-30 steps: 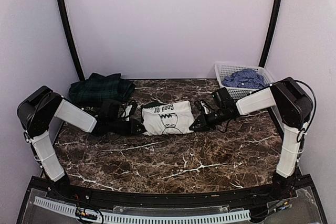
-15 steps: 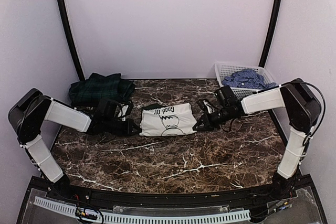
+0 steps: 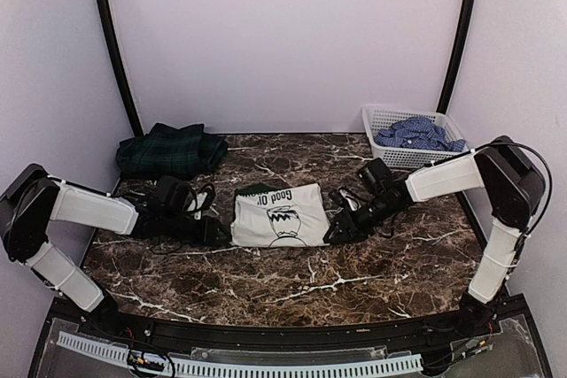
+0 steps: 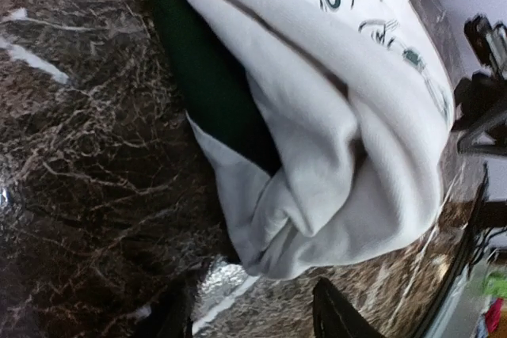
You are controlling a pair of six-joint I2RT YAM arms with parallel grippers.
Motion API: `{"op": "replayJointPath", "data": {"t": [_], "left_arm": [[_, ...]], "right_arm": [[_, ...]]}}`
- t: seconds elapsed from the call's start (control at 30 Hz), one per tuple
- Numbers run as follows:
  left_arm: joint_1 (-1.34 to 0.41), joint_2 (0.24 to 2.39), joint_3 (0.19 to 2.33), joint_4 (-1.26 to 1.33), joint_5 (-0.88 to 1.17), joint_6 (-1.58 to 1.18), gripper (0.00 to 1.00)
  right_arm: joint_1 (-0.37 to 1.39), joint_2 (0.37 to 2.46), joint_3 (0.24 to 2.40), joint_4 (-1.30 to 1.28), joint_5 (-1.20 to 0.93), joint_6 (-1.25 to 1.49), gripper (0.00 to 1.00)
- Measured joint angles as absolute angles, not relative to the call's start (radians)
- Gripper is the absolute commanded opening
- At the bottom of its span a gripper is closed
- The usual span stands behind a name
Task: Fold and stack the mixed laundry pile
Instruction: Smooth out the square-folded T-shirt at the center of the board.
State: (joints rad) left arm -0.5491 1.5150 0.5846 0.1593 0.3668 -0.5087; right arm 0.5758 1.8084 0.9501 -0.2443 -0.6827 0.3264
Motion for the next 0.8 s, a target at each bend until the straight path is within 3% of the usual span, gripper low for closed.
{"op": "replayJointPath", "data": {"t": [0.17,0.33,0.57,0.8], "left_arm": [[-0.513,1.381,0.620,0.103,0.371,-0.527,0.62],[-0.432,1.384,0.727,0.109,0.392,-0.540,0.58],[-0.406,1.681,0.973,0.124,0.400,-0.538,0.45],[-0.408,1.837,1.034,0.116,0.408,-0.562,0.52]], "right_arm": [[0.527,1.715,1.005,-0.347,-0.666,0.290,0.70],[0.448,1.702,1.129,-0.367,-0.653,0.267,0.64],[0.440,1.921,1.402,-0.350,-0.648,0.250,0.59],[0.440,2.095,1.509,-0.358,-0.631,0.237,0.63]]}}
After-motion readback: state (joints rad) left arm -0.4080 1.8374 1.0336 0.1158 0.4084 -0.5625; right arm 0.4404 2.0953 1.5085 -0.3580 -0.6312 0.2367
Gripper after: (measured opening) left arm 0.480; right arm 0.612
